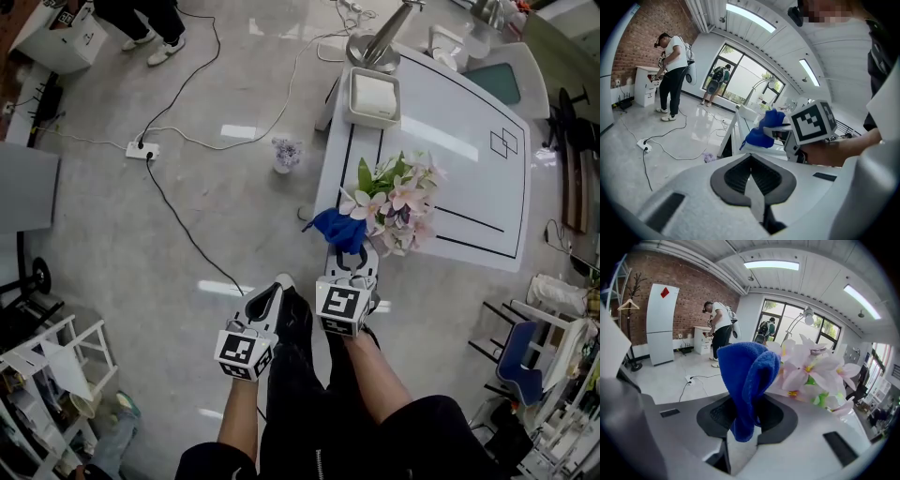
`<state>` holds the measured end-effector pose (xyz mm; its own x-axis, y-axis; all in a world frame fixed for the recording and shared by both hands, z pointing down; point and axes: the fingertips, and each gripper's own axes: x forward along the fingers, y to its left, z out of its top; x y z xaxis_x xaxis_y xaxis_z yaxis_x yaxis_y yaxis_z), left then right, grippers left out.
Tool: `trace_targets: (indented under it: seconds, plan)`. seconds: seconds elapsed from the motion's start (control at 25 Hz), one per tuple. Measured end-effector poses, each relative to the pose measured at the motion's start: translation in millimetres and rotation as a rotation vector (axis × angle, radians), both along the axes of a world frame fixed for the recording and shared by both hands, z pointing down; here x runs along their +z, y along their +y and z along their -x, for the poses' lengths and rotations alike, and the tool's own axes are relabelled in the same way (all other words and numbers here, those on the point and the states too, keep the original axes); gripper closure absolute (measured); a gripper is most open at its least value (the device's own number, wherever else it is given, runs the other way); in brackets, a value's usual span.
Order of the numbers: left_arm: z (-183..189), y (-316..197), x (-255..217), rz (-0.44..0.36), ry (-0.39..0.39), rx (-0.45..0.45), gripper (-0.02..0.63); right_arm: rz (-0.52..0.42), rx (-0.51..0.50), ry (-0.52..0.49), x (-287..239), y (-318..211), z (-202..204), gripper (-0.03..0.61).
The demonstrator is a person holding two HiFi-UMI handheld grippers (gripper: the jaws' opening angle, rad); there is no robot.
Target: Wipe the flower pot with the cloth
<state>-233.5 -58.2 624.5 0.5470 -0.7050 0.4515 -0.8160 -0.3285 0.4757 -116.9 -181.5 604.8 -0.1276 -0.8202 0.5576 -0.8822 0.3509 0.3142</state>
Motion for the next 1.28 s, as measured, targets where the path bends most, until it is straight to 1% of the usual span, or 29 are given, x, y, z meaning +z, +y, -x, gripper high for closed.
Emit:
trace_targets:
  seconds: [0.16,0.36,0.44,0.52,0.64,0.72,0.84,0.92,1.04,1.12,1.28]
  plan:
    - [-20,0,-6,-0.010,-0.006,0.028,0.606,-0.001,-0.076,0.076,3,18,-21,0.476]
    - [-51,3,-14,-0.017,-0.019,0.054,0.606,0.053,-0.198,0.092,13,43,-41,0.477]
    - [-63,4,-20,-0.024,-0.025,0.060,0.606,0.074,-0.217,0.074,13,57,-52,0.476]
    - [-74,3,-29,-0.038,-0.037,0.066,0.606,0.107,-0.210,0.009,9,70,-64,0.476]
    - [-92,1,-50,-0.069,-0.057,0.078,0.606,0.170,-0.186,-0.130,-8,92,-84,0.476]
    - [-103,-1,-66,-0.096,-0.074,0.087,0.606,0.181,-0.200,-0.193,-28,105,-94,0.477]
    - [-124,-2,-88,-0.137,-0.107,0.108,0.606,0.170,-0.260,-0.270,-64,120,-106,0.476]
    - [-138,1,-104,-0.159,-0.115,0.115,0.606,0.167,-0.264,-0.335,-90,127,-119,0.477]
    - [-159,5,-129,-0.190,-0.110,0.121,0.606,0.153,-0.204,-0.439,-124,128,-149,0.477]
    - [-174,5,-142,-0.216,-0.117,0.144,0.606,0.134,-0.158,-0.496,-144,123,-169,0.477]
    - [-199,1,-161,-0.252,-0.129,0.197,0.606,0.079,-0.115,-0.524,-174,116,-203,0.477]
